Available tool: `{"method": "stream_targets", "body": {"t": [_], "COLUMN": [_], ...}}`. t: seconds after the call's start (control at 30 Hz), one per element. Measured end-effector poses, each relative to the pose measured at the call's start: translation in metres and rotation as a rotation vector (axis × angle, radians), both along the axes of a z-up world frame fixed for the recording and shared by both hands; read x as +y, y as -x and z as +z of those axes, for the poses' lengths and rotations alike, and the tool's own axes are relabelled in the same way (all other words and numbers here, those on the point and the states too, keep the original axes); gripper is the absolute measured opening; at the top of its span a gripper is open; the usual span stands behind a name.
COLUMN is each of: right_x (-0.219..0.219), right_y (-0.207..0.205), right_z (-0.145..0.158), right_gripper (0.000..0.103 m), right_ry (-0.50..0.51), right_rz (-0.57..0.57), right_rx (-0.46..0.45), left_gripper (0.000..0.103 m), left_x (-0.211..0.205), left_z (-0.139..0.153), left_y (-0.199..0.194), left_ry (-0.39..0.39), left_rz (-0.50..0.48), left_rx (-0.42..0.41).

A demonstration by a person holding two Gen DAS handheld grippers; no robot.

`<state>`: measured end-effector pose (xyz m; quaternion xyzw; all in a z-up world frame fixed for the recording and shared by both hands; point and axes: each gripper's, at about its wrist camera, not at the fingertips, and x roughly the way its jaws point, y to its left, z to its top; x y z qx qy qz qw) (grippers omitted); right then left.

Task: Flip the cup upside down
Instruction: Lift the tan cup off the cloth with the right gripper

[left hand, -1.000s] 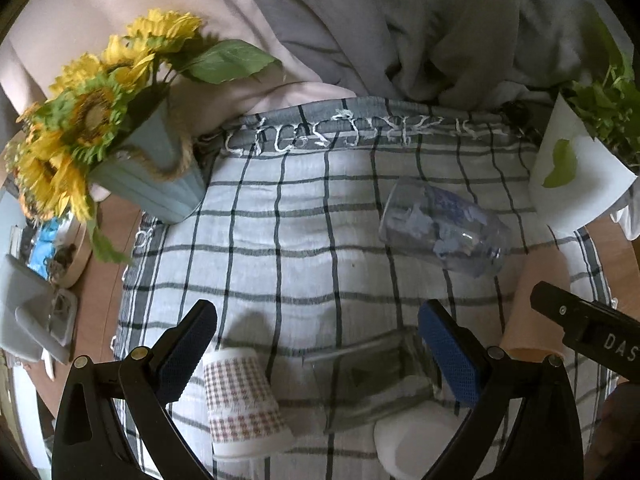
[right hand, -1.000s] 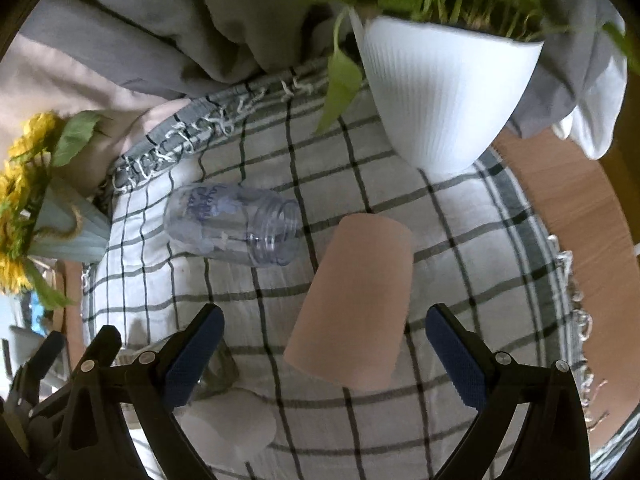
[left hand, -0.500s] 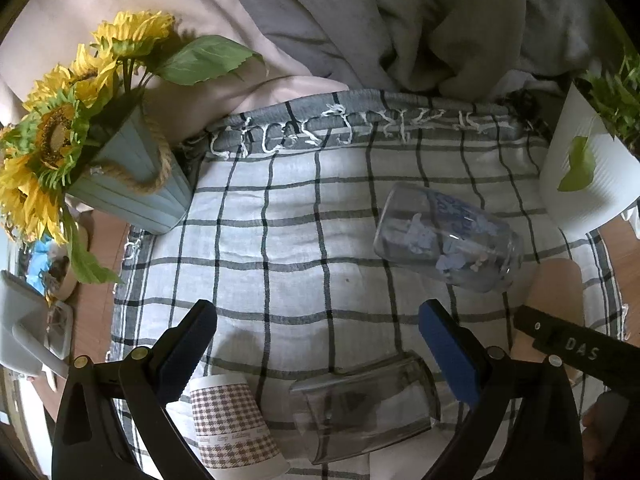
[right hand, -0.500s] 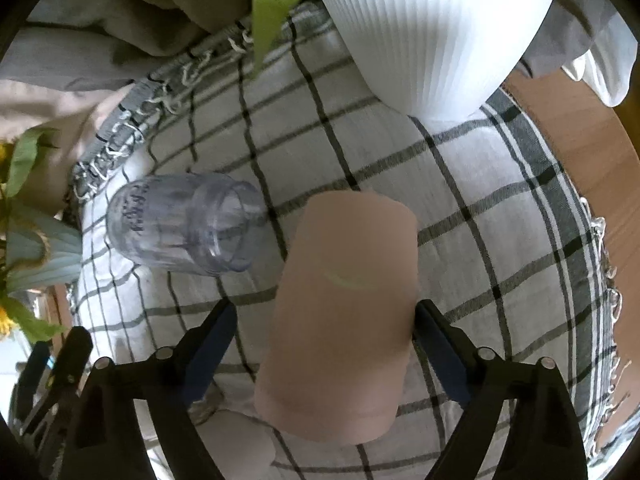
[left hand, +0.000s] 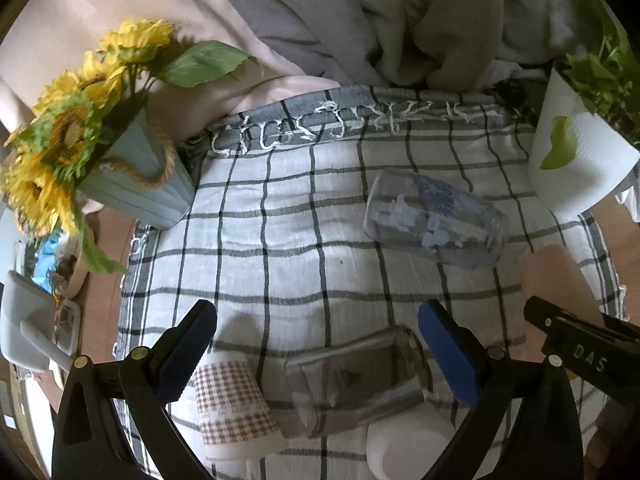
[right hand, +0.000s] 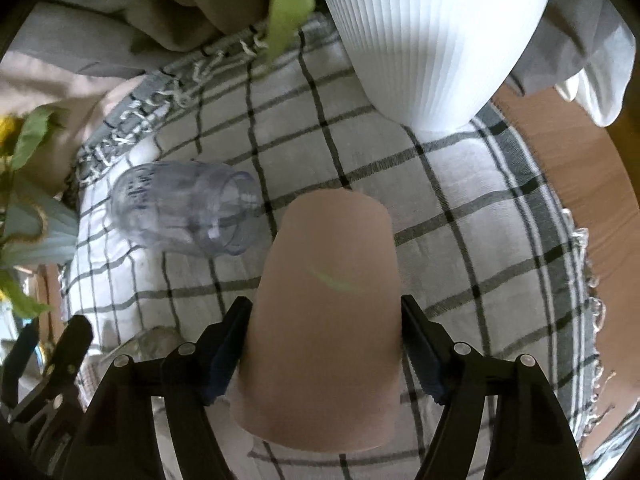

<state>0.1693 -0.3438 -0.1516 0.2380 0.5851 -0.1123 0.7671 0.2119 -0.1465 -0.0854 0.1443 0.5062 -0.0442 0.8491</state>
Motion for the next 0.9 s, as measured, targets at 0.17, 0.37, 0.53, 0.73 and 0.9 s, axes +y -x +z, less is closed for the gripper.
{"method": "stream_targets", "body": {"t": [0.17,0.37,0.53,0.73,0.9], "right_x": [0.009,0.036,0.061,0.091,0.117], "right_y": [0.025,0.062,0.099,0.132,0.149], "right_z": [0.026,0.055,0.070,0.069,0.063], "right_gripper": [0.072,0.072,0.072,0.072,0.072], "right_ry": [0.008,0.016,0.016,0.015,0.012], "right_rz": [0.023,0.053,0.078,0.108,0.152], "right_rx": [-0.053,-0.111,-0.145,-0.137,-0.119], "left_gripper": [0.103,0.103,0.103,0.103,0.103], "left_x": [0.016,0.049,0.080,0.115,0.143], "left_z": [0.010,0.020,0.018,0.005,-0.011], "left_y": [0.024,0.064,0.095,0.120,0.135], "left_ry": [0.031,0.081,0.101,0.098,0.068], "left_rz": [0.012,0.055,0.093,0.158,0.195], "left_rx": [0.001,0.005,0.036,0.076,0.113]}}
